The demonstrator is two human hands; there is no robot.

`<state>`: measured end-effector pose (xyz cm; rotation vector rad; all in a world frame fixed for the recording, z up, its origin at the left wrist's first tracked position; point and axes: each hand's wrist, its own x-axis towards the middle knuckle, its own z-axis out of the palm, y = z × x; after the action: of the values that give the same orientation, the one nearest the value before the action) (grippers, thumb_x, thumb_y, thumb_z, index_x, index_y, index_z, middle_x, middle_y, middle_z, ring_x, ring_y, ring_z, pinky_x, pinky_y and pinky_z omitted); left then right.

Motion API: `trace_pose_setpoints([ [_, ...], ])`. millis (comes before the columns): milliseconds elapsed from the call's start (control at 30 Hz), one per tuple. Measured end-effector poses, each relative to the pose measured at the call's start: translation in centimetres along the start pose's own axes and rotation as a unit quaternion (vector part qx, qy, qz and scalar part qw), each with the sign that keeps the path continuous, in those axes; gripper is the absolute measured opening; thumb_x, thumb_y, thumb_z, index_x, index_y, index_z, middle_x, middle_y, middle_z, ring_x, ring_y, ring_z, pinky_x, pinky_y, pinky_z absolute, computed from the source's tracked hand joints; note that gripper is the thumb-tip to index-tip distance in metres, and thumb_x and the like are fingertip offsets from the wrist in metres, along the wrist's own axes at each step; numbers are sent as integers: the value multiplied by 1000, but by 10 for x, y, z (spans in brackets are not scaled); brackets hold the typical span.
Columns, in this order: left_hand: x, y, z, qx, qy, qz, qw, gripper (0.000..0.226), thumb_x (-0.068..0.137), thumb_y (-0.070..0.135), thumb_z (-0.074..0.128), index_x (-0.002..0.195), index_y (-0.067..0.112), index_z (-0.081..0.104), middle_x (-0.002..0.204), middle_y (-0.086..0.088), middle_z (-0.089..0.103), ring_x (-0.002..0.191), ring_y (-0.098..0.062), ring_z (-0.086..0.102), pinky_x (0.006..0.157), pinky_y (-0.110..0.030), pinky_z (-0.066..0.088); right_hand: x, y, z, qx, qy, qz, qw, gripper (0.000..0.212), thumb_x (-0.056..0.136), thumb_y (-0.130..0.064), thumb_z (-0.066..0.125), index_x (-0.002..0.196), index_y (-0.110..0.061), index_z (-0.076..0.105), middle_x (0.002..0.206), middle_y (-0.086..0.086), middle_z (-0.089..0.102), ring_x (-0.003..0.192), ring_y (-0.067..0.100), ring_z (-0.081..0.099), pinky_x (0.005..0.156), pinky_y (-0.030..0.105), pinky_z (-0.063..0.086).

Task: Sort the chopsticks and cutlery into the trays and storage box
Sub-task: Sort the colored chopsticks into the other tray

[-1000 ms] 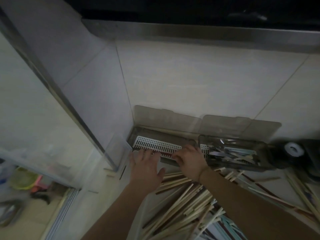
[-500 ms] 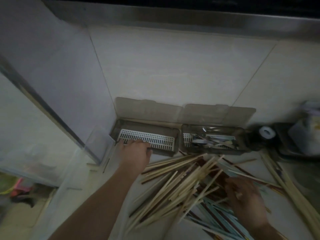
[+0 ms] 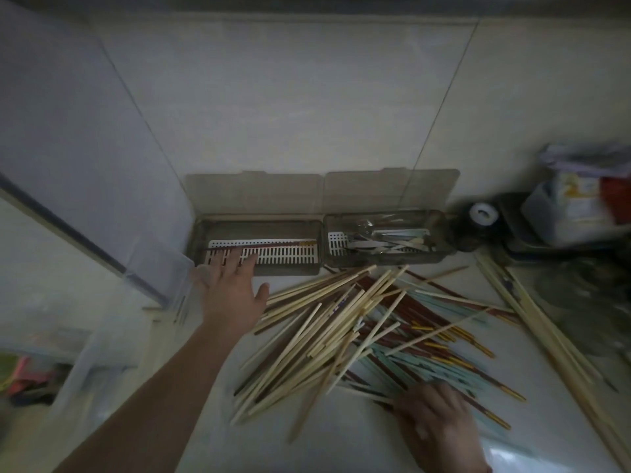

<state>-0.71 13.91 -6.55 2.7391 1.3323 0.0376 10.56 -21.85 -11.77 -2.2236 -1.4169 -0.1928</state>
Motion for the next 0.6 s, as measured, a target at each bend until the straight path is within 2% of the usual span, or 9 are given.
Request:
trace_pose_setpoints([
  [100, -2, -1, 1, -2, -9, -12, 1000, 61, 92, 52, 50, 147, 31, 35, 159, 1, 27, 147, -28, 12, 114, -61, 3, -2, -3, 10, -47, -24, -16, 998, 28, 90, -48, 52, 81, -28, 70, 88, -4, 64, 82, 23, 53, 69, 33, 37],
  [167, -2, -1, 1, -3, -8, -11, 1000, 59, 91, 51, 52, 145, 31, 38, 154, 2, 34, 146, -28, 16, 115, -61, 3, -5, 0, 13, -66, -23, 5, 998, 33, 87, -54, 52, 80, -28, 71, 87, -3, 64, 84, 24, 51, 69, 34, 37],
  [233, -2, 0, 1, -5, 0, -11, 1000, 56, 90, 50, 53, 142, 32, 42, 150, 2, 39, 143, -28, 19, 114, -61, 4, -6, 1, 12, -73, -21, 8, 997, 34, 86, -56, 52, 81, -29, 72, 86, -2, 64, 83, 26, 50, 69, 36, 39],
  [333, -3, 0, 0, -8, 4, -10, 1000, 55, 88, 49, 54, 140, 32, 43, 146, 2, 42, 141, -27, 20, 114, -60, 5, -6, -4, 9, -93, -25, -14, 995, 48, 95, -54, 37, 79, -26, 72, 85, 0, 64, 83, 27, 48, 68, 37, 36],
  [433, -2, -1, 0, -2, 4, -5, 1000, 55, 88, 50, 53, 140, 33, 42, 145, 3, 42, 140, -26, 22, 114, -60, 7, -12, -1, -6, -108, -51, -11, 993, 55, 97, -52, 30, 76, -24, 73, 87, 0, 67, 88, 26, 49, 67, 37, 46],
  [500, -3, -1, -1, -9, 6, -5, 1000, 55, 88, 49, 54, 139, 33, 43, 145, 2, 42, 140, -27, 22, 114, -59, 6, -14, 6, -24, -112, -85, 18, 990, 45, 92, -53, 42, 75, -25, 73, 89, -4, 69, 90, 25, 51, 65, 38, 52],
  [533, -3, 0, 0, -11, 6, -6, 1000, 55, 87, 49, 55, 139, 33, 43, 144, 2, 42, 140, -27, 21, 114, -59, 5, -15, 14, -33, -102, -101, 39, 989, 34, 87, -51, 53, 76, -27, 74, 89, -7, 70, 89, 23, 54, 65, 36, 53],
  [567, -3, 0, 0, -11, 7, -8, 1000, 56, 87, 49, 55, 139, 33, 43, 144, 3, 42, 141, -27, 21, 114, -60, 4, -16, 20, -42, -94, -113, 70, 987, 15, 78, -44, 70, 76, -29, 73, 87, -11, 70, 87, 20, 57, 68, 33, 52],
  [600, -3, 0, 0, -10, 8, -10, 1000, 56, 87, 49, 55, 139, 33, 43, 144, 3, 42, 141, -27, 21, 114, -60, 4, -16, 29, -50, -62, -130, 126, 982, 16, 66, -32, 85, 76, -32, 73, 84, -14, 69, 82, 16, 61, 73, 25, 51],
])
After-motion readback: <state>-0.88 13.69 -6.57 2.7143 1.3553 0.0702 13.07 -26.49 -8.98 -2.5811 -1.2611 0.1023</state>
